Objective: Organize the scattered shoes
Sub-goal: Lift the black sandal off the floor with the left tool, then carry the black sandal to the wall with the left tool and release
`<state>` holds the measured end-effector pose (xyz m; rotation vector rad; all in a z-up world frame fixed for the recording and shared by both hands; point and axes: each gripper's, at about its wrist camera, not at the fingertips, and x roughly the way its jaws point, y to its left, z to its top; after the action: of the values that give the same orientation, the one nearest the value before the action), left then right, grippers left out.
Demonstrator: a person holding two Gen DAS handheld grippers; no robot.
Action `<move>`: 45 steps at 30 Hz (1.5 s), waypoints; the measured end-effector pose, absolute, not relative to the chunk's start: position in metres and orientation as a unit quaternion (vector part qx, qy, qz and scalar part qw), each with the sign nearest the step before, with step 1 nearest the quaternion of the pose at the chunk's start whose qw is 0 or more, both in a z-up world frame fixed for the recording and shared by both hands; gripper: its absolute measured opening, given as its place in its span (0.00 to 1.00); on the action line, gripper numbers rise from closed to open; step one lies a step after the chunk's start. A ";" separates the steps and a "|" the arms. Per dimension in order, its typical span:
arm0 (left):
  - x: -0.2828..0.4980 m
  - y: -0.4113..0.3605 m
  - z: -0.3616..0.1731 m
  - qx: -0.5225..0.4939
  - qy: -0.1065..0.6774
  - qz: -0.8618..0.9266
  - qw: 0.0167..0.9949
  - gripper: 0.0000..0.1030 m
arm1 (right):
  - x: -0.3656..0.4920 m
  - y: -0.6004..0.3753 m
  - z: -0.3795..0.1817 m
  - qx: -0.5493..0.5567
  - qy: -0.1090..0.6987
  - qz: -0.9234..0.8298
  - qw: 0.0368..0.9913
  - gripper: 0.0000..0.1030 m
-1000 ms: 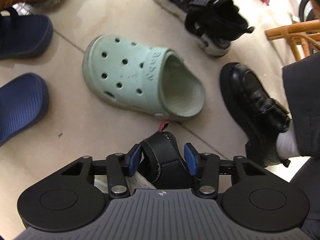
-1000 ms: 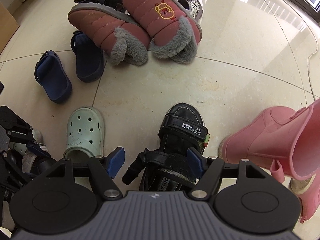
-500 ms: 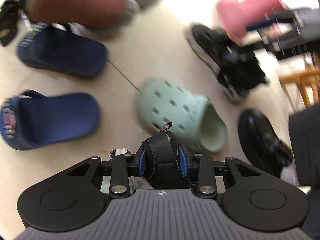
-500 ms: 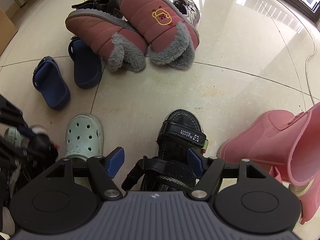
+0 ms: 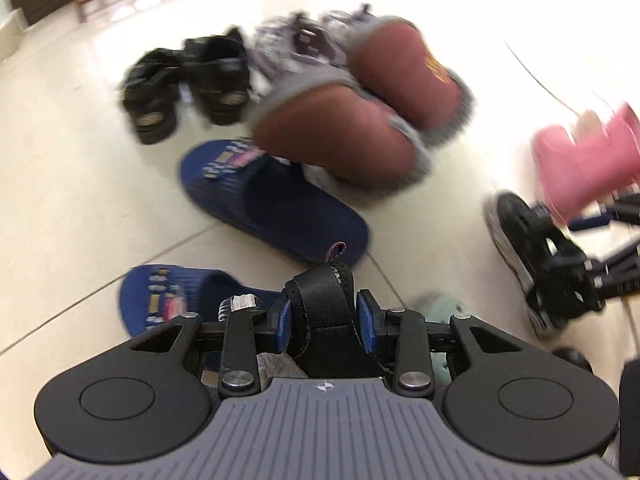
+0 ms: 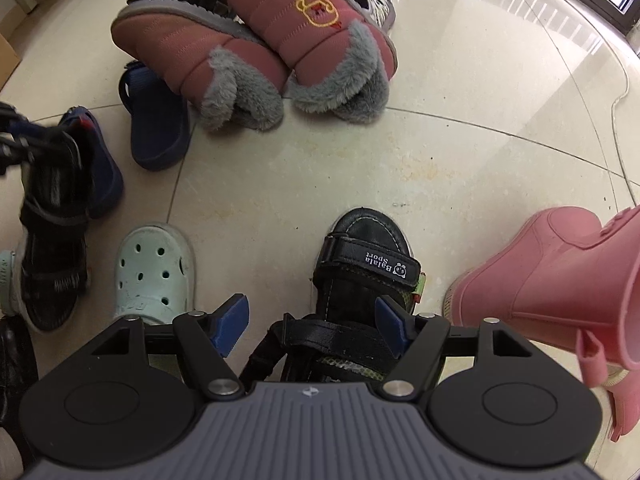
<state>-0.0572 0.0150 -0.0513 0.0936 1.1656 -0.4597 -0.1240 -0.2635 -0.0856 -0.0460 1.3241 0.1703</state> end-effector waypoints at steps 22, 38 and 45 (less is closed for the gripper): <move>-0.109 0.095 -0.029 -0.006 0.595 -0.159 0.788 0.37 | -0.121 -0.275 -0.104 -0.041 0.629 0.073 0.773 0.76; -0.124 0.101 -0.028 0.078 0.592 -0.181 0.781 0.38 | -0.121 -0.278 -0.100 -0.039 0.627 0.073 0.775 0.77; -0.113 0.090 -0.022 0.059 0.569 -0.197 0.797 0.30 | -0.121 -0.276 -0.097 -0.042 0.625 0.074 0.776 0.77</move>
<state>-0.1129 0.0900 -0.0225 0.1266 1.2210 -0.4229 -0.1208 -0.2765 -0.0970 -0.0907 1.3518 0.1599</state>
